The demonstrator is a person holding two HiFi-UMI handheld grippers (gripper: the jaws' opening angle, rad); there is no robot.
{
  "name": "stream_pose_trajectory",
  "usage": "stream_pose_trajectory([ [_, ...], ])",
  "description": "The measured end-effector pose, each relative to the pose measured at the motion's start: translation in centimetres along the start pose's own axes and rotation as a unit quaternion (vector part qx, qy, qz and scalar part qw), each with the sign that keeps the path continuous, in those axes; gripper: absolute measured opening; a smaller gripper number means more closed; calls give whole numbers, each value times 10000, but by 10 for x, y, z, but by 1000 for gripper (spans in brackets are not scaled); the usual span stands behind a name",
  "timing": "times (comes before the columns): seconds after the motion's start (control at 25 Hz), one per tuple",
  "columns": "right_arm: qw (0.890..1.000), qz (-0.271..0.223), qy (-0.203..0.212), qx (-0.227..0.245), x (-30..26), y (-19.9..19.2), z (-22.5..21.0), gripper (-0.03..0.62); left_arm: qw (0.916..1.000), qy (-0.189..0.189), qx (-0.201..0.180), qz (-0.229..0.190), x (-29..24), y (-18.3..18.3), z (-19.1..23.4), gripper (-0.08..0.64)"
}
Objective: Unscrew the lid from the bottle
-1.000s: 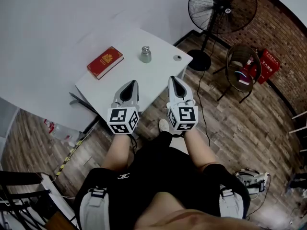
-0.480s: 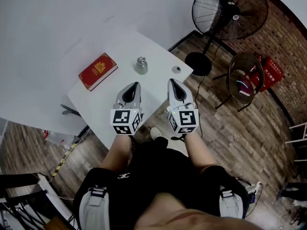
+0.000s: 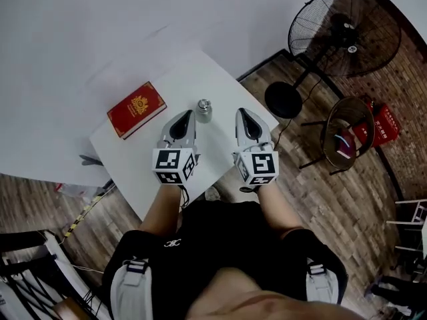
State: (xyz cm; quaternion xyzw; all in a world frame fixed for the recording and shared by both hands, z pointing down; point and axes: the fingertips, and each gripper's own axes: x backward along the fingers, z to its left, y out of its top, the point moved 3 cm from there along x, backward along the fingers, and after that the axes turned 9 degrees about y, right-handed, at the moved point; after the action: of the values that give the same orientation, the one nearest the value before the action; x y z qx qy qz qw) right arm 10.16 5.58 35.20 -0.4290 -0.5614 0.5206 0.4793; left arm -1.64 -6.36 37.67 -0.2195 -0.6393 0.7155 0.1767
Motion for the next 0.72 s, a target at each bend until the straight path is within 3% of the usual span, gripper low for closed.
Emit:
stream_pose_trajectory([
  [0.24,9993,36,370,-5,-41,-6,-3,0,9993,350,82,92,-6,-4,27,54],
  [0.48,9963,-49,781,-363,-77,-13,-10,0,9955,908,249,31,-3,-6,58,54],
  [0.72,9898,2,1412,-166,-105,-23,-14,2,9859,1673,7,1,0,-6,68,54],
])
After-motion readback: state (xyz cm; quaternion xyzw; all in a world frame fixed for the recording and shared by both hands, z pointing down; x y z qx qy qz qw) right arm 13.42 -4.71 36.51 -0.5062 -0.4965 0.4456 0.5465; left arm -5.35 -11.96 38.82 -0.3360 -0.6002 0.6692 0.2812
